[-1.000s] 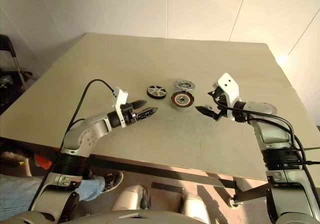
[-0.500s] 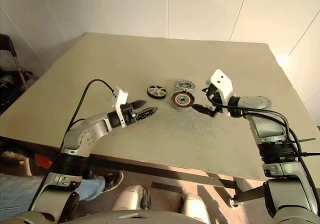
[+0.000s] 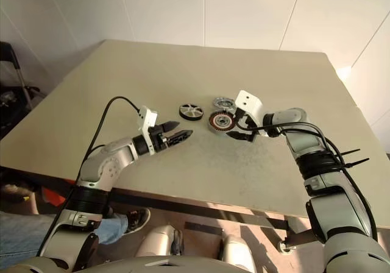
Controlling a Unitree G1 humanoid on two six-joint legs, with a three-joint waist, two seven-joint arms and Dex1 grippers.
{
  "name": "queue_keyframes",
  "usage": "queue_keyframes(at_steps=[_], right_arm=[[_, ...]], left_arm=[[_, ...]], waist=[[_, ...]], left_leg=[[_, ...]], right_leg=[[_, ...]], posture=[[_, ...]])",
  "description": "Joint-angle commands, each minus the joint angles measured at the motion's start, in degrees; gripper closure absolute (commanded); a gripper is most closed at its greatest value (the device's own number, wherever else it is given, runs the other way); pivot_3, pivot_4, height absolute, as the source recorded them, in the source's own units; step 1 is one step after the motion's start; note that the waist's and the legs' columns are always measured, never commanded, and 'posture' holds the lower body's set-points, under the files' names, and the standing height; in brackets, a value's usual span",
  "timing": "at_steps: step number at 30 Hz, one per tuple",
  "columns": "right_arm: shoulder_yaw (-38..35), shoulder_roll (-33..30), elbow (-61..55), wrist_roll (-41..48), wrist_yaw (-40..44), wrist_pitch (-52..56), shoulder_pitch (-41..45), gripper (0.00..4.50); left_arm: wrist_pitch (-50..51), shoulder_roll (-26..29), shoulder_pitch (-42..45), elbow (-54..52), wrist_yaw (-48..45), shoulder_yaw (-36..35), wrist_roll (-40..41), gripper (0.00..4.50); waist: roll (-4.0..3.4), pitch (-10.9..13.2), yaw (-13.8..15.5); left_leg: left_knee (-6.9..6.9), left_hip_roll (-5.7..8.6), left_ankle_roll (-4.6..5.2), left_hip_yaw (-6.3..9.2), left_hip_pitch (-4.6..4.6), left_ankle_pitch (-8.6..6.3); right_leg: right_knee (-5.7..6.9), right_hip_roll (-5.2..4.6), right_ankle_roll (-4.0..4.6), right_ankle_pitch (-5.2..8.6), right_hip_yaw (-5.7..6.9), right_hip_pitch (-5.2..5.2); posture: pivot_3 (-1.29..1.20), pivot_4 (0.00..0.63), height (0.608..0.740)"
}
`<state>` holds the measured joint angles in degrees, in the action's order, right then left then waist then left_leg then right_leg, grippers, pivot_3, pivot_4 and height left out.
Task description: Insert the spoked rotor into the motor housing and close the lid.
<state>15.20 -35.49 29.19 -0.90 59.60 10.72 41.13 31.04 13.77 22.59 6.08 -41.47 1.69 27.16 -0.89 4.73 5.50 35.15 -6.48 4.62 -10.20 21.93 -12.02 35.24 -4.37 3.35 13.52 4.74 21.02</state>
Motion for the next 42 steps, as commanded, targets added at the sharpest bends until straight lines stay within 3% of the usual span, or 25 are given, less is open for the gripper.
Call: queue_keyframes(at_steps=[1, 13, 27, 42], right_arm=[[1.86, 0.76, 2.82, -3.09, 0.81, -3.64, 3.62, 0.03], [2.69, 2.86, -2.94, -4.06, 2.50, -3.56, 3.03, 0.03], [4.22, 6.66, 3.98, -7.67, 1.48, -5.74, 4.61, 0.03], [5.13, 6.17, 9.53, -10.87, 4.06, -9.01, 7.60, 0.03]], left_arm=[[-1.28, -0.04, -0.41, -1.93, 0.61, -0.83, -0.15, 0.00], [-1.29, -0.62, -1.33, -2.12, 1.46, -0.80, -0.34, 0.00], [-0.82, -0.59, -0.76, -2.33, 1.79, -0.91, -0.50, 0.00], [-0.61, -1.41, -1.40, -3.12, 3.24, -0.38, -0.56, 0.00]], waist=[[0.00, 0.00, -0.01], [0.01, 0.00, 0.01], [0.01, 0.00, -0.03], [0.01, 0.01, -0.01]], left_leg=[[0.01, 0.00, 0.01, 0.00, 0.03, 0.01], [0.08, -0.03, -0.01, 0.01, 0.05, 0.01], [0.09, -0.03, -0.03, 0.00, 0.04, 0.01], [0.11, -0.03, -0.03, 0.00, 0.03, 0.01]], right_leg=[[0.02, 0.00, 0.00, 0.00, 0.00, 0.04], [0.17, 0.00, 0.01, 0.01, 0.00, 0.10], [0.19, 0.00, 0.01, 0.01, -0.01, 0.10], [0.21, 0.00, 0.01, 0.01, -0.01, 0.08]], posture=[[0.00, 0.000, 0.740], [0.00, 0.000, 0.740], [0.00, 0.000, 0.740], [0.00, 0.000, 0.740]])
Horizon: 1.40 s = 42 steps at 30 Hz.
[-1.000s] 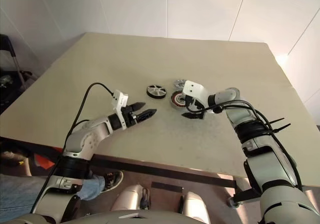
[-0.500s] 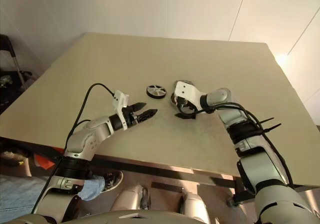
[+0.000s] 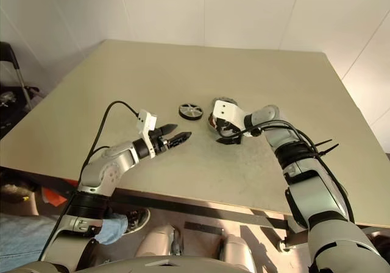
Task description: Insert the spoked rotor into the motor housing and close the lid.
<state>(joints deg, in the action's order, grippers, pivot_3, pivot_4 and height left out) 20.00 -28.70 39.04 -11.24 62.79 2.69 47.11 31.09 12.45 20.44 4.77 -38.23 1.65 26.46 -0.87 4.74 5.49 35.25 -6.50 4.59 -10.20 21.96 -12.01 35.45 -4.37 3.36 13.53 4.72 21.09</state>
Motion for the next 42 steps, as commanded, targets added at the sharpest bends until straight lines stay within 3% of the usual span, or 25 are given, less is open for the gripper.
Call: queue_keyframes(at_steps=[1, 4, 9, 13, 16, 24, 28, 37, 42], right_arm=[[0.28, -0.61, -0.27, -0.62, 1.06, -0.99, 1.68, 0.03], [0.28, -0.76, -0.10, -1.04, 1.54, -1.05, 2.00, 0.61], [0.17, -0.72, -0.07, -1.79, 1.21, -0.97, 2.10, 2.34], [-0.09, -0.46, 0.25, -1.71, 1.05, -1.27, 2.12, 2.34], [-0.25, -0.38, 0.42, -1.78, 0.72, -1.11, 2.20, 2.68], [-1.45, -1.87, -3.14, -1.06, 0.71, 0.54, 0.42, 2.68], [-2.61, -4.10, -9.36, 0.26, 2.07, 3.20, -1.81, 2.68], [-5.22, -11.09, -34.92, 5.66, 6.19, 14.89, -12.90, 2.68], [-5.64, -11.73, -44.77, 7.94, 5.58, 21.29, -16.53, 2.68]], left_arm=[[-0.71, -0.10, 0.81, -1.66, -0.02, -0.35, 0.09, 0.00], [-0.67, -0.01, 0.85, -1.62, 0.04, -0.46, 0.00, 0.00], [-0.65, 0.06, 0.89, -1.61, 0.25, -0.70, -0.04, 0.00], [-0.14, 0.10, 1.28, -2.22, 0.35, -1.24, 0.66, 0.00], [-0.15, 0.26, 1.45, -2.15, 0.42, -1.32, 0.59, 0.00], [-0.31, 0.16, 1.34, -1.75, 0.38, -0.77, 0.17, 0.00], [-0.25, 0.01, 1.27, -1.57, 0.32, -0.53, 0.09, 0.00], [-0.24, -0.54, 0.71, -1.52, 0.25, 0.07, -0.03, 0.00], [-0.12, -0.58, 0.85, -1.28, 0.11, 0.19, -0.06, 0.00]], waist=[[0.00, 0.00, 0.00], [0.00, 0.00, -0.01], [0.01, -0.01, 0.00], [0.04, -0.02, -0.03], [0.05, -0.02, -0.03], [0.05, -0.02, -0.02], [0.05, -0.01, 0.19], [0.06, 0.01, 0.32], [0.05, 0.02, 0.03]], left_leg=[[0.00, 0.00, 0.00, 0.00, 0.00, 0.00], [0.00, 0.00, -0.01, 0.00, -0.01, 0.00], [0.00, 0.00, 0.01, 0.00, 0.00, -0.01], [0.00, -0.01, -0.03, 0.00, -0.06, 0.01], [0.00, -0.01, -0.05, 0.00, -0.13, 0.03], [0.01, -0.01, -0.06, 0.00, -0.20, 0.03], [0.01, -0.01, -0.05, 0.00, -0.14, 0.02], [-0.02, -0.01, 0.06, 0.00, 0.09, -0.01], [-0.03, -0.02, -0.01, 0.00, 0.00, 0.00]], right_leg=[[0.00, 0.00, 0.00, 0.00, 0.00, 0.00], [0.01, 0.00, 0.00, 0.00, 0.00, 0.00], [0.00, 0.00, 0.00, 0.00, 0.00, 0.00], [0.03, 0.00, 0.00, 0.00, 0.00, -0.03], [0.07, 0.00, 0.01, 0.00, 0.00, -0.07], [0.09, 0.00, 0.01, 0.00, -0.02, -0.13], [0.08, 0.00, 0.01, 0.00, -0.02, -0.10], [-0.03, 0.00, 0.00, 0.01, -0.02, 0.08], [-0.03, 0.00, -0.01, 0.01, -0.02, 0.04]], posture=[[0.00, 0.000, 0.740], [0.00, 0.000, 0.740], [0.00, 0.000, 0.740], [0.00, 0.000, 0.740], [0.00, 0.000, 0.740], [0.00, 0.000, 0.740], [0.00, 0.000, 0.740], [0.00, 0.000, 0.740], [0.00, 0.000, 0.740]])
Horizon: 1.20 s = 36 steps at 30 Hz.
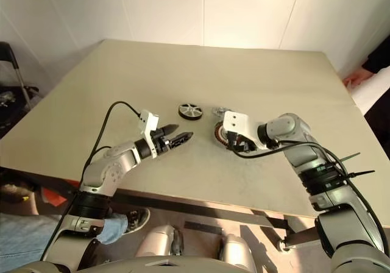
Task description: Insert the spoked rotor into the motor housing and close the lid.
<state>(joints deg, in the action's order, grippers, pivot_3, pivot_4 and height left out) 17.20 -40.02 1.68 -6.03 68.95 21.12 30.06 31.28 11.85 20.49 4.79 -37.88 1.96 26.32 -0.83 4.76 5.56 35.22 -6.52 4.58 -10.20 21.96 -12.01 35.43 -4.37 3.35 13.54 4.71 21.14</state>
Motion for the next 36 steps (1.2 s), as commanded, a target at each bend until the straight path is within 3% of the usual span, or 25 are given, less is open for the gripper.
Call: queue_keyframes(at_steps=[1, 9, 15, 22, 28, 36], right_arm=[[-2.77, -0.32, -8.64, 3.05, -0.81, 3.84, 0.20, 2.68], [-0.20, 2.36, -5.09, 3.29, -3.90, 7.09, -0.45, 2.68], [-0.80, 2.39, -4.81, 3.88, -6.32, 6.78, 0.02, 0.80], [-7.95, 0.41, -9.24, 14.04, -2.90, 10.80, -0.01, 0.80], [-14.49, 3.24, 10.37, 10.32, -18.25, 5.51, 4.84, 0.80], [-13.91, 0.26, 15.93, 10.00, -16.16, 0.09, -0.74, 0.80]], left_arm=[[-0.33, 0.01, 0.86, -1.20, -0.28, -0.09, 0.06, 0.00], [-0.43, 0.25, 1.34, -0.85, -0.50, -0.20, -0.05, 0.00], [-0.28, 0.87, 1.08, -1.19, -0.35, -0.71, 0.15, 0.00], [-0.37, 0.69, 1.28, -0.67, -0.37, -0.57, 0.06, 0.00], [-0.07, 0.51, 1.44, -0.37, -0.97, 0.16, 0.00, 0.00], [0.67, 1.15, 1.52, -0.63, -1.66, 0.47, 0.07, 0.00]], waist=[[0.00, 0.00, -0.04], [0.00, 0.00, 0.02], [0.00, -0.01, 0.04], [0.00, -0.01, 0.06], [0.02, -0.02, 0.02], [0.00, -0.02, 0.07]], left_leg=[[0.00, 0.00, -0.02, 0.00, -0.03, 0.01], [0.01, 0.00, -0.03, 0.01, -0.07, 0.02], [0.00, 0.00, -0.04, 0.01, -0.07, 0.02], [0.00, 0.00, -0.04, 0.01, -0.11, 0.02], [0.03, 0.00, -0.09, 0.00, -0.28, 0.05], [-0.04, 0.01, -0.01, -0.01, -0.02, 0.01]], right_leg=[[0.01, 0.00, 0.00, 0.00, 0.00, -0.01], [0.02, 0.00, 0.00, -0.01, 0.00, -0.08], [0.01, 0.00, 0.00, 0.00, 0.00, -0.07], [0.02, 0.00, 0.00, 0.00, 0.00, -0.11], [0.03, 0.00, 0.00, -0.01, -0.02, -0.26], [-0.06, 0.00, 0.01, 0.00, -0.01, -0.07]], posture=[[0.00, 0.000, 0.740], [0.00, 0.000, 0.740], [0.00, 0.000, 0.740], [0.00, 0.000, 0.740], [0.00, 0.000, 0.740], [0.00, 0.000, 0.740]])
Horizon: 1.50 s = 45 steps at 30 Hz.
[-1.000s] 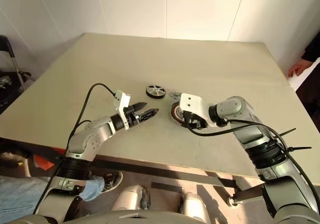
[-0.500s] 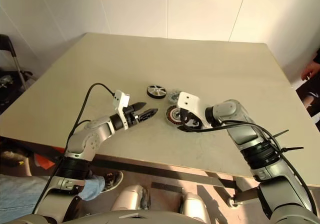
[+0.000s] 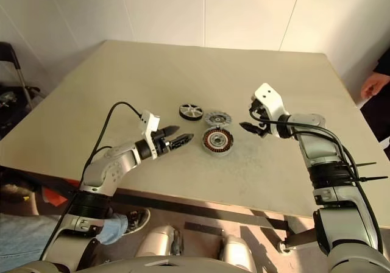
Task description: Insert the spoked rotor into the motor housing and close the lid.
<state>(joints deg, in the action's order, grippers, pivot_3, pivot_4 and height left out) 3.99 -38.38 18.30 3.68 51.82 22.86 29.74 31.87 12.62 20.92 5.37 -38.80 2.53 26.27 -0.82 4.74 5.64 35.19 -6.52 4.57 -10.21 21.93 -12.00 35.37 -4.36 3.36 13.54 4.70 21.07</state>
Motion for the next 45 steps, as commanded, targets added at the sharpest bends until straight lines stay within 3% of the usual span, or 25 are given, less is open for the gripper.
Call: queue_keyframes(at_steps=[1, 18, 36, 38, 43, 45], right_arm=[[-0.82, -1.45, -0.77, 0.48, 1.17, -1.36, -0.78, 0.80], [-0.89, -0.50, 18.18, -1.89, -2.07, -5.95, 5.94, 0.80], [0.12, 3.22, 19.50, -1.73, -1.20, -3.51, 7.51, 0.80], [0.11, 3.44, 19.83, -1.91, -1.16, -3.47, 7.78, 1.16], [0.18, 4.05, 21.41, -2.30, -1.18, -3.43, 8.73, 1.16], [0.11, 4.19, 22.47, -2.46, -1.32, -3.12, 9.15, 1.52]], left_arm=[[0.12, 0.44, 1.07, -1.22, -0.76, -0.10, 0.14, 0.00], [0.77, -0.21, 0.08, -2.72, -0.74, 1.88, -0.16, 0.00], [0.56, 0.10, -0.50, -2.81, -0.50, 1.80, -0.94, 0.00], [0.59, 0.13, -0.61, -2.91, -0.45, 1.75, -1.04, 0.00], [0.57, 0.13, -0.84, -3.04, -0.28, 1.59, -1.28, 0.00], [0.52, 0.06, -0.88, -3.07, -0.19, 1.57, -1.34, 0.00]], waist=[[0.00, 0.00, -0.02], [-0.02, -0.01, -0.09], [-0.01, -0.01, -0.41], [-0.01, -0.01, -0.39], [-0.01, -0.01, -0.38], [-0.01, -0.01, -0.38]], left_leg=[[0.01, 0.00, 0.04, 0.00, 0.03, 0.01], [0.03, 0.00, -0.03, 0.00, -0.23, 0.01], [0.03, -0.01, -0.05, 0.00, -0.29, 0.02], [0.04, -0.01, -0.05, -0.01, -0.30, 0.03], [0.04, -0.01, -0.05, -0.01, -0.30, 0.02], [0.04, -0.02, -0.07, -0.01, -0.32, 0.03]], right_leg=[[0.00, 0.00, 0.00, 0.00, 0.00, 0.03], [0.03, 0.00, 0.00, 0.00, 0.00, -0.20], [0.06, 0.01, 0.00, -0.01, 0.00, -0.20], [0.07, 0.01, 0.00, -0.01, 0.00, -0.21], [0.06, 0.01, 0.00, -0.01, 0.00, -0.22], [0.07, 0.01, 0.01, -0.01, 0.00, -0.23]], posture=[[0.00, 0.000, 0.740], [0.00, 0.000, 0.740], [0.00, 0.000, 0.740], [0.00, 0.000, 0.740], [0.00, 0.000, 0.740], [0.00, 0.000, 0.740]])
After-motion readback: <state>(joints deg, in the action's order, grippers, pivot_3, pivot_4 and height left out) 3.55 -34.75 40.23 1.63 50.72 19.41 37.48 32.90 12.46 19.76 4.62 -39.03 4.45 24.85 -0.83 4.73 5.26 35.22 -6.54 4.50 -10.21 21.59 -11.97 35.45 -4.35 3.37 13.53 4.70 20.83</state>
